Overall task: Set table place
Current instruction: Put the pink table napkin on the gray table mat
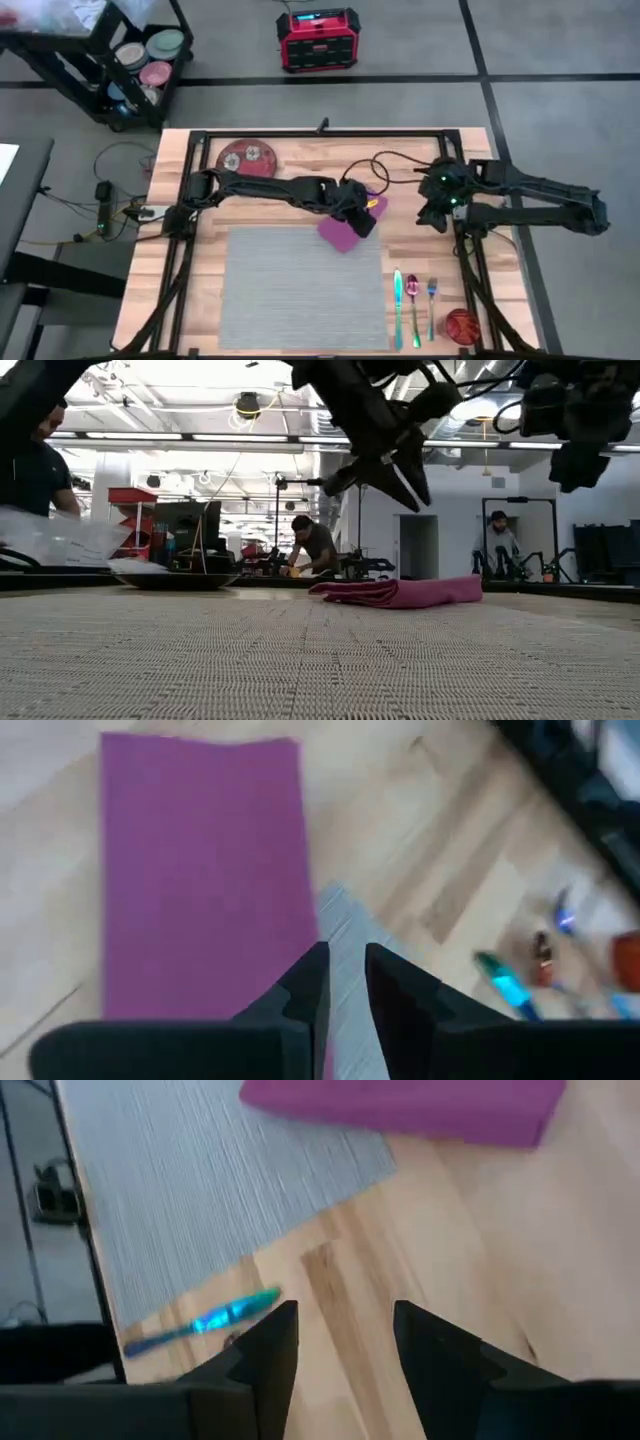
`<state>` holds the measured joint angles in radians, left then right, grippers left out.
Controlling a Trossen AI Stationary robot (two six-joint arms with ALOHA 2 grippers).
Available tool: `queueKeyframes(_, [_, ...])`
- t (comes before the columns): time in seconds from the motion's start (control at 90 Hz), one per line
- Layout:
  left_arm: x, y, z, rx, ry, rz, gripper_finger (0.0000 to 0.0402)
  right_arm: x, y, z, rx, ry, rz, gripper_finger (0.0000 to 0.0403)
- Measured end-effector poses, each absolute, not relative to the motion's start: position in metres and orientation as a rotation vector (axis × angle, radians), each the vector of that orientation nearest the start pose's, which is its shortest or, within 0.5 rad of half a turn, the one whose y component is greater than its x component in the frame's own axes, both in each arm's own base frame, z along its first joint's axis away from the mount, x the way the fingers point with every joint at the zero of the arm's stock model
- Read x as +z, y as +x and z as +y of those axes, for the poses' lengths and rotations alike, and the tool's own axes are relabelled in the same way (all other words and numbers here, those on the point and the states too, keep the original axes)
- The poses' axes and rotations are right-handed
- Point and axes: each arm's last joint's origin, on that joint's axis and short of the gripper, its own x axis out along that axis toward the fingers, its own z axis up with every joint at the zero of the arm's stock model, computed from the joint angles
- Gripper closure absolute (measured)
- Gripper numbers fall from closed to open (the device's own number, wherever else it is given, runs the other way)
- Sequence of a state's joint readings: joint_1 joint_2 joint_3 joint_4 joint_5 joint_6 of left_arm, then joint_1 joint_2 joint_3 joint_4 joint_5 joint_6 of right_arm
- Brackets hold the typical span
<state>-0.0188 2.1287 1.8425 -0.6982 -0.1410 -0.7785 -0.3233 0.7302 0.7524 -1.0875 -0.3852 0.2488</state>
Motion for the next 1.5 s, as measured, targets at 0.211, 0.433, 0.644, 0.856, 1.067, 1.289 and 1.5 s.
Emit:
queueKeyframes(0.211, [0.225,0.463,-0.021,0.504,-0.491,0.943,0.0393,0.284,0.097,-0.021,-0.053,0.568,0.98,0.0251])
queueKeyframes(0.433, [0.182,0.48,-0.027,0.458,-0.431,1.047,0.0396,0.283,0.1,-0.022,-0.045,0.561,1.0,0.0251])
queueKeyframes(0.644, [0.154,0.492,-0.016,0.553,-0.327,1.047,0.0401,0.281,0.098,-0.02,-0.034,0.597,1.033,0.0251])
queueKeyframes(0.856, [0.125,0.491,0.014,0.677,-0.419,1.128,0.0401,0.281,0.097,-0.02,-0.049,0.648,1.043,0.0251])
queueKeyframes(1.067, [0.142,0.468,0.052,0.912,-0.445,1.251,0.0401,0.281,0.096,-0.018,-0.027,0.699,1.057,0.0251])
queueKeyframes(1.289, [0.165,0.463,0.06,0.922,-0.476,1.202,0.0401,0.284,0.1,-0.019,-0.013,0.677,0.995,0.0251])
queueKeyframes(1.5, [0.234,0.435,0.038,0.953,-0.393,1.15,0.0402,0.299,0.138,-0.032,0.02,0.603,0.719,0.0251])
